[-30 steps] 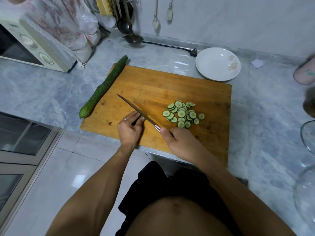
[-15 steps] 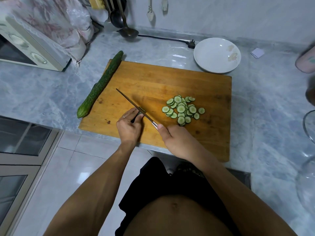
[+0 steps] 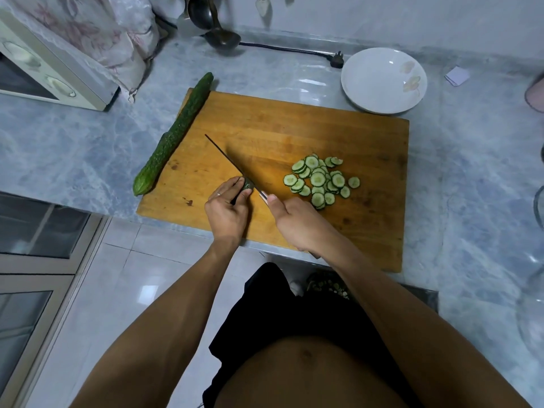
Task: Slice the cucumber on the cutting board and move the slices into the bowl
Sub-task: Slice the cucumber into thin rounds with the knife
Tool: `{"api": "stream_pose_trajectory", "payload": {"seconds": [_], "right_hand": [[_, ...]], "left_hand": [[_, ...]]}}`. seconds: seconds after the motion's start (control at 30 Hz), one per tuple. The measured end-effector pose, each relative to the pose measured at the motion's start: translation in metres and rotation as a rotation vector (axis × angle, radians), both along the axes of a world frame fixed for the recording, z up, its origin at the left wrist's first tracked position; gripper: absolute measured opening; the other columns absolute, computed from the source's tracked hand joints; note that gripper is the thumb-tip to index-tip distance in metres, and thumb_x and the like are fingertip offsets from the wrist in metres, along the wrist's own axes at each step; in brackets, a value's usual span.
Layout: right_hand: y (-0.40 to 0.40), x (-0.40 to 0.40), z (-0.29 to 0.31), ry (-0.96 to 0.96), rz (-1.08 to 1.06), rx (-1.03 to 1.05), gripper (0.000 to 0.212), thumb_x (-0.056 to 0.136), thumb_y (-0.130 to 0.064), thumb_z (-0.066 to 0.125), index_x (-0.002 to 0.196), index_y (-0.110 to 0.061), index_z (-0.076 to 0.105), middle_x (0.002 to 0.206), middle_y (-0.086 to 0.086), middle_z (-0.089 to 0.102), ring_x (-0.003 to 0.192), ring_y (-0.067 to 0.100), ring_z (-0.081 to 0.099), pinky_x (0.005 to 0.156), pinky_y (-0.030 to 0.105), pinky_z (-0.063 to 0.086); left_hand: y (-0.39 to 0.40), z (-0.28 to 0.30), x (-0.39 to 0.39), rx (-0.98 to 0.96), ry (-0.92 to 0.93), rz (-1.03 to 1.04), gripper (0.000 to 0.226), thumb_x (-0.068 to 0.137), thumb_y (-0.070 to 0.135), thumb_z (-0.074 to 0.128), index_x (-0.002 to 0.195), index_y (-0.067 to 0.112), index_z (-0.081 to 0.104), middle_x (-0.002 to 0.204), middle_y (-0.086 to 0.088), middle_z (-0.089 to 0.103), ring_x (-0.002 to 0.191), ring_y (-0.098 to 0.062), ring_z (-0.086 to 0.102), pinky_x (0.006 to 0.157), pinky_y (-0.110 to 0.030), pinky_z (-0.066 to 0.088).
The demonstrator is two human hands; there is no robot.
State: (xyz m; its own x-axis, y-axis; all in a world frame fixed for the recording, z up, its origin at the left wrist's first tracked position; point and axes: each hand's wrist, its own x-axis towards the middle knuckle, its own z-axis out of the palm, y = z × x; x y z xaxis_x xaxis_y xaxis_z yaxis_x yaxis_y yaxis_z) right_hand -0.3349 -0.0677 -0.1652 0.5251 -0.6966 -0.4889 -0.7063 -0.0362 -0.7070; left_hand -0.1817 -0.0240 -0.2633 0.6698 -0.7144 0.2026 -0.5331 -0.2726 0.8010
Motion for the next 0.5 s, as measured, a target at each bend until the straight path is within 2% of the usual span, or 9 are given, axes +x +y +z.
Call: {"api": "stream_pose_trajectory", "payload": {"seconds": [0.13,0.23,0.33,0.4,0.5], "right_hand": [[-0.001,0.004,0.000,-0.012,-0.018,0.007,0.060,0.104,-0.049,0.028,0.060,-0.012,0.043,0.057,0.003,0.048,0.050,0.018,0.047,0.048,0.028,0.030],[0.003,0.006,-0.006,-0.012,-0.007,-0.014,0.059,0.105,-0.047,0.027,0.060,-0.014,0.044,0.063,0.004,0.048,0.065,0.024,0.048,0.059,0.030,0.031],[0.009,0.006,-0.010,-0.034,0.000,-0.023,0.058,0.106,-0.046,0.025,0.066,-0.014,0.052,0.071,0.007,0.057,0.077,0.027,0.053,0.069,0.030,0.034],[0.010,0.005,-0.010,-0.036,0.006,-0.027,0.059,0.106,-0.046,0.025,0.070,-0.011,0.056,0.074,0.008,0.059,0.078,0.026,0.054,0.070,0.030,0.035],[0.007,0.000,-0.009,-0.021,0.015,-0.049,0.060,0.105,-0.049,0.025,0.062,-0.016,0.049,0.067,0.005,0.053,0.073,0.026,0.053,0.067,0.030,0.033]], "left_hand": [[0.000,0.000,0.001,-0.009,-0.006,-0.003,0.022,0.081,0.008,0.072,0.102,0.002,0.075,0.107,-0.014,0.073,0.106,-0.022,0.066,0.096,-0.024,0.047],[0.000,0.000,0.001,-0.003,-0.008,-0.001,0.022,0.082,0.010,0.070,0.102,0.002,0.076,0.107,-0.014,0.073,0.107,-0.023,0.066,0.097,-0.024,0.046],[0.002,-0.001,0.003,0.025,-0.017,-0.024,0.027,0.083,0.016,0.064,0.103,0.003,0.076,0.109,-0.014,0.072,0.109,-0.023,0.065,0.097,-0.024,0.045],[0.004,-0.001,0.005,0.030,-0.040,-0.046,0.026,0.085,0.016,0.064,0.105,0.004,0.076,0.111,-0.012,0.072,0.109,-0.022,0.065,0.097,-0.026,0.047],[0.004,0.002,0.008,0.015,-0.039,-0.053,0.022,0.085,0.008,0.068,0.105,0.004,0.075,0.111,-0.009,0.072,0.108,-0.017,0.066,0.098,-0.023,0.047]]}}
